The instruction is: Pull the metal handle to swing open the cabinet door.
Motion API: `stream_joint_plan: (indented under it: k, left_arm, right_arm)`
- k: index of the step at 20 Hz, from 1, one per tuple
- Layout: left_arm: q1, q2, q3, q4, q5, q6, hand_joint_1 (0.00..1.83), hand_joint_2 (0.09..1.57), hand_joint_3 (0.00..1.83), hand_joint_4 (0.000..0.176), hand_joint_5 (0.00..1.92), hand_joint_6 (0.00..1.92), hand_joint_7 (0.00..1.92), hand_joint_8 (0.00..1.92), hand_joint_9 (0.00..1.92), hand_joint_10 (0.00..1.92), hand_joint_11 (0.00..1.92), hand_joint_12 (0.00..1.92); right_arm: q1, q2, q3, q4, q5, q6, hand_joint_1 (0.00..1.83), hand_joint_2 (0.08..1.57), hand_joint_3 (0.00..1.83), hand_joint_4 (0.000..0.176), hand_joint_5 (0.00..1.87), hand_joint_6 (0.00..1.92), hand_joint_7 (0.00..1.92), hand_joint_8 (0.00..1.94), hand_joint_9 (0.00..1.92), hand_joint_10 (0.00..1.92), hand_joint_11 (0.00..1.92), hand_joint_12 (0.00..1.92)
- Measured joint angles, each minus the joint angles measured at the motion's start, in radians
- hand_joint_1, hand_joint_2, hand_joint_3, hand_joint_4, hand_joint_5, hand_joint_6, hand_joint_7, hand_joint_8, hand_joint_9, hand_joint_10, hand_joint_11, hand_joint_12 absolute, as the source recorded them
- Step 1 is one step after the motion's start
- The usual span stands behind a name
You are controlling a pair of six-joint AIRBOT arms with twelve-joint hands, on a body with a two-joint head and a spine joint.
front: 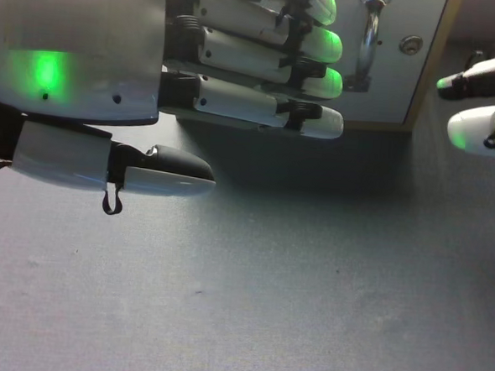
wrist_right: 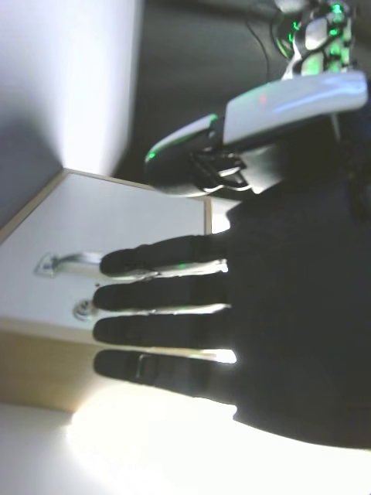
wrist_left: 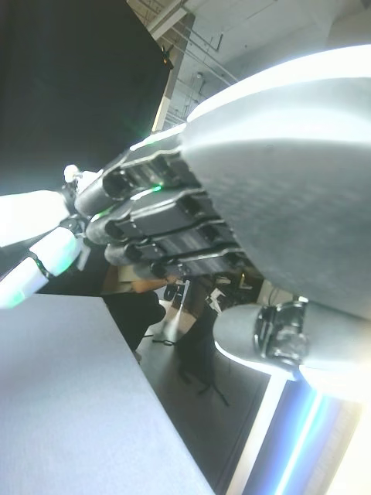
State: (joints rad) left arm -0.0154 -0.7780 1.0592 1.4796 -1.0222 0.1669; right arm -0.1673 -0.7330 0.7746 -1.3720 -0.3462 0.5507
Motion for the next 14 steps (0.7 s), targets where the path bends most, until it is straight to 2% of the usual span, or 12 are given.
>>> stream_joint_plan:
  k: [6,9,14]
  left_arm:
    - [0.000,0.000,0.000,0.000,0.000,0.000,0.00,1.57,0.08,0.000,0.36,0.00,0.39,0.00,0.36,0.00,0.00,0.80]
    - [0.000,0.000,0.000,0.000,0.000,0.000,0.00,1.57,0.08,0.000,0.36,0.00,0.40,0.00,0.36,0.00,0.00,0.80]
    - [0.000,0.000,0.000,0.000,0.000,0.000,0.00,1.57,0.07,0.000,0.39,0.00,0.40,0.00,0.35,0.00,0.00,0.78]
  right_arm:
    - [-0.051,-0.001,0.000,-0.214,0.007,0.335,0.00,1.57,0.06,0.000,0.33,0.00,0.30,0.00,0.22,0.00,0.00,0.47]
    - [-0.063,-0.001,0.000,-0.295,0.011,0.430,0.00,1.57,0.07,0.000,0.34,0.00,0.30,0.00,0.22,0.00,0.00,0.49]
    - [-0.104,-0.001,0.001,-0.506,0.032,0.671,0.00,1.57,0.07,0.000,0.32,0.00,0.28,0.00,0.22,0.00,0.00,0.45]
